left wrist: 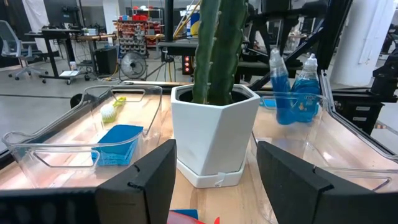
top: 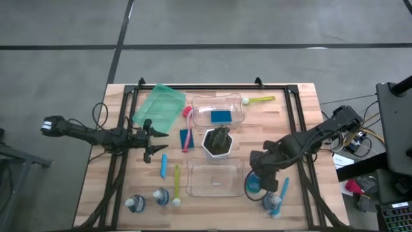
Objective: Pick & Place Kitchen Sink Supplies
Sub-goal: Put the blue dishwashing liquid bottle into the bottom transparent bin
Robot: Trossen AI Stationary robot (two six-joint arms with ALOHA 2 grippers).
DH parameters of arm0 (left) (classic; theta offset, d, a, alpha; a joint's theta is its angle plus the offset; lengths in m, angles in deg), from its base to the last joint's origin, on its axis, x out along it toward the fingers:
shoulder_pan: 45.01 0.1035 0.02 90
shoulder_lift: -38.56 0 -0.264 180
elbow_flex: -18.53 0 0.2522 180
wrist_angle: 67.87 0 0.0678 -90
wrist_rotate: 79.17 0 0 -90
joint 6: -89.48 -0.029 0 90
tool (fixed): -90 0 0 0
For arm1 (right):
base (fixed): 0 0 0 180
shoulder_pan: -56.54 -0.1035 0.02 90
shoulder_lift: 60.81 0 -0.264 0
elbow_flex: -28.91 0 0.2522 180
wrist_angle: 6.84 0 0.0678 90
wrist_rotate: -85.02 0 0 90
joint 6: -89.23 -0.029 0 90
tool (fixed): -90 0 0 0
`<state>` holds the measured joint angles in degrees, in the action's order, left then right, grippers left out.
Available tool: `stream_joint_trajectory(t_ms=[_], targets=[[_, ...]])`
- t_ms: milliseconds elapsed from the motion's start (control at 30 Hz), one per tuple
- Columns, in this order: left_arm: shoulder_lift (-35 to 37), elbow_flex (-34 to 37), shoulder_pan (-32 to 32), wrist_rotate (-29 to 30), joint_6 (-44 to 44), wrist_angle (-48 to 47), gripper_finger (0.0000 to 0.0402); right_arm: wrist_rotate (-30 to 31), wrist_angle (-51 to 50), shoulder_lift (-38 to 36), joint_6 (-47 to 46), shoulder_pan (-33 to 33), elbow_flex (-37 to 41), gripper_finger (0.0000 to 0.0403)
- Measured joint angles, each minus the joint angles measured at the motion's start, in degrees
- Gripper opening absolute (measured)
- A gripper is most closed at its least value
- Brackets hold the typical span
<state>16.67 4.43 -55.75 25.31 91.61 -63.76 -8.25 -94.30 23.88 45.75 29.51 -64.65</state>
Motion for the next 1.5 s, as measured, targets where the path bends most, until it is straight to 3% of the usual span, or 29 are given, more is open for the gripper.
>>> stream_joint_trajectory(t_ms=[600, 1067, 1267, 1500], targets=[[0.00, 0.00, 0.01, 0.00, 0.00, -0.53, 0.0218, 0.62, -4.58, -2.43, 3.18, 0.46, -6.27, 0.0010], [0.00, -0.01, 0.00, 0.00, 0.00, -0.92, 0.0218, 3.28, -6.86, -4.10, 3.97, 0.41, -15.08, 0.0006], [-0.01, 0.00, 0.00, 0.00, 0.01, -0.92, 0.0218, 1.53, -7.09, -4.09, 3.78, 0.41, -16.43, 0.0009], [0.00, 0.00, 0.02, 0.00, 0.02, -0.92, 0.0218, 1.51, -7.25, -4.33, 3.13, 0.41, -15.18, 0.0055]])
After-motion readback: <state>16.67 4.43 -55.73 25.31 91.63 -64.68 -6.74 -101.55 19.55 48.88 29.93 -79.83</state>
